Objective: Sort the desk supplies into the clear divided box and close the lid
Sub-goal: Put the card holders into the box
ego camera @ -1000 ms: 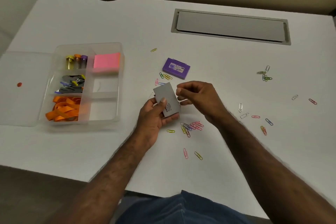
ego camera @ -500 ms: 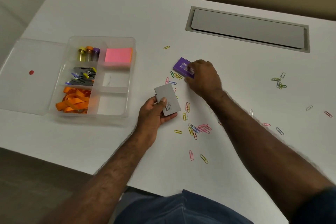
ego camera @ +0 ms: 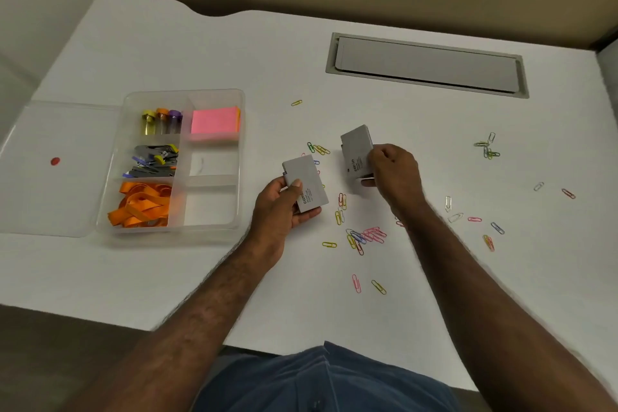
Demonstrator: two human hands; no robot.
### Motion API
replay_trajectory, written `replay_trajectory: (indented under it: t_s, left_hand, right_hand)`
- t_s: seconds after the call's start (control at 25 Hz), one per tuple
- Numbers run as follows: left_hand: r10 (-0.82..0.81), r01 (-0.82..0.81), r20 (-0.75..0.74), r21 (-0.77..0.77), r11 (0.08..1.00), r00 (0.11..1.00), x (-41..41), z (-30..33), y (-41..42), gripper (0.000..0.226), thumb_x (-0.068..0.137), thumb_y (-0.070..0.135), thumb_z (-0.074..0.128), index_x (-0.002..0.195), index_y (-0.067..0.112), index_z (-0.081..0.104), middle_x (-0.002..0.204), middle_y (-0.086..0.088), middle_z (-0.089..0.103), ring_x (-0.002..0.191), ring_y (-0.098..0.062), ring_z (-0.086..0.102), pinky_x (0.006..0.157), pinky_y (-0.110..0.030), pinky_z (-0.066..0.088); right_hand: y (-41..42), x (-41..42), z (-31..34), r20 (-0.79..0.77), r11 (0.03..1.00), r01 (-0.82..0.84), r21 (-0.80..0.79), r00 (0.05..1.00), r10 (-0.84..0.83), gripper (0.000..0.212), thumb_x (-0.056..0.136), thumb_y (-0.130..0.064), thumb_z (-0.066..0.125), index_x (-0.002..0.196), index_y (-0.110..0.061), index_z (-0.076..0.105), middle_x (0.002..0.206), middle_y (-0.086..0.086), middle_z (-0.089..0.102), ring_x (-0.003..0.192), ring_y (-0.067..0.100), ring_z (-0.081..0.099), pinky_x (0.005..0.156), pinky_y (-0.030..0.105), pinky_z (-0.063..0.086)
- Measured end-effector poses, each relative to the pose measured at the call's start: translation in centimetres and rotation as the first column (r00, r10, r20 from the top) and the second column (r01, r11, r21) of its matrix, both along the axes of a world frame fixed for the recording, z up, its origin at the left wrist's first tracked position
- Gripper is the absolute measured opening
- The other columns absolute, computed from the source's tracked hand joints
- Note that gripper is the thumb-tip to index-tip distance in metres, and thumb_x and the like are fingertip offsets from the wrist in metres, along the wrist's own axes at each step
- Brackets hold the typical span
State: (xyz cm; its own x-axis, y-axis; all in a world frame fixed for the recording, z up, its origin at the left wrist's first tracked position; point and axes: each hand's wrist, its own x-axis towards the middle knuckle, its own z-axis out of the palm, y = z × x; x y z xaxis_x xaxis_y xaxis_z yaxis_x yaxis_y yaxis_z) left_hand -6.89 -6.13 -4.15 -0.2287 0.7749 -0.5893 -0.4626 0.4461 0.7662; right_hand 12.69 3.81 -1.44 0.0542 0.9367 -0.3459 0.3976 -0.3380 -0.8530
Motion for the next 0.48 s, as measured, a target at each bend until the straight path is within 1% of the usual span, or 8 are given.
replay_trajectory:
  t_s: [0.08,0.16,0.2,0.24,0.32,0.4,0.48]
  left_hand:
    - [-0.023,0.023,-0.018,0.01,1.0,1.0,0.2,0.2,0.3,0.031,0.102,0.021,0.06,0.133,0.016,0.06,0.124,-0.015,0.069,0.115,-0.036,0.069,0.085,-0.05,0.063]
    - [-0.038,0.039,-0.036,0.023,0.999,0.999,0.2,0.8,0.8,0.033,0.103,0.02,0.059,0.135,0.014,0.058,0.126,-0.016,0.068,0.117,-0.036,0.068,0.087,-0.052,0.062]
    - [-0.096,0.095,0.0,0.04,0.995,0.995,-2.0,1.6,0.9,0.033,0.103,0.019,0.059,0.135,0.012,0.058,0.127,-0.017,0.068,0.118,-0.036,0.067,0.088,-0.052,0.062]
    - [-0.202,0.201,0.008,0.091,0.975,0.979,-5.0,3.1,0.9,0.032,0.103,0.019,0.058,0.135,0.012,0.058,0.126,-0.016,0.069,0.118,-0.036,0.068,0.089,-0.051,0.061]
    - [-0.263,0.264,-0.028,0.146,0.953,0.964,-5.0,3.6,1.5,0.032,0.105,0.024,0.056,0.135,0.014,0.06,0.124,-0.014,0.072,0.116,-0.032,0.07,0.09,-0.048,0.062]
    - [-0.299,0.304,-0.053,0.197,0.932,0.953,-4.8,5.0,1.1,0.03,0.106,0.028,0.054,0.133,0.019,0.063,0.122,-0.011,0.074,0.113,-0.028,0.072,0.089,-0.044,0.062]
    - [-0.314,0.32,-0.064,0.205,0.925,0.947,-4.9,5.0,0.8,0.03,0.105,0.028,0.056,0.132,0.019,0.063,0.12,-0.011,0.074,0.113,-0.028,0.072,0.089,-0.042,0.062]
  right_hand:
    - [-1.3,-0.2,1.2,-0.15,0.994,0.033,-0.102,0.988,-0.048,0.029,0.1,-0.015,0.046,0.11,-0.008,0.072,0.104,0.014,0.074,0.088,0.028,0.076,0.069,0.039,0.066]
    - [-2.2,-0.5,2.5,-0.266,0.981,0.011,-0.195,0.962,-0.063,0.026,0.099,-0.015,0.045,0.106,-0.015,0.071,0.101,0.013,0.076,0.083,0.025,0.077,0.071,0.04,0.066]
    - [-3.6,-2.7,3.7,-0.304,0.982,0.069,-0.175,0.945,-0.12,0.025,0.1,-0.016,0.046,0.105,-0.017,0.07,0.1,0.012,0.076,0.083,0.022,0.078,0.071,0.039,0.066]
    - [-5.5,-5.8,5.4,-0.341,0.978,0.16,-0.136,0.919,-0.198,0.024,0.1,-0.016,0.046,0.105,-0.018,0.07,0.099,0.012,0.076,0.083,0.021,0.077,0.07,0.037,0.065]
    - [-6.3,-6.7,6.5,-0.439,0.98,0.126,-0.151,0.88,-0.181,0.024,0.101,-0.016,0.048,0.106,-0.017,0.071,0.099,0.012,0.076,0.086,0.023,0.077,0.07,0.034,0.063]
    - [-7.1,-7.7,6.1,-0.444,0.982,0.095,-0.163,0.882,-0.159,0.024,0.1,-0.014,0.05,0.106,-0.016,0.073,0.097,0.01,0.077,0.087,0.025,0.076,0.07,0.034,0.062]
    - [-7.5,-8.7,5.9,-0.424,0.979,0.113,-0.167,0.889,-0.175,0.024,0.098,-0.014,0.052,0.104,-0.015,0.076,0.091,0.007,0.078,0.085,0.021,0.075,0.067,0.032,0.06]
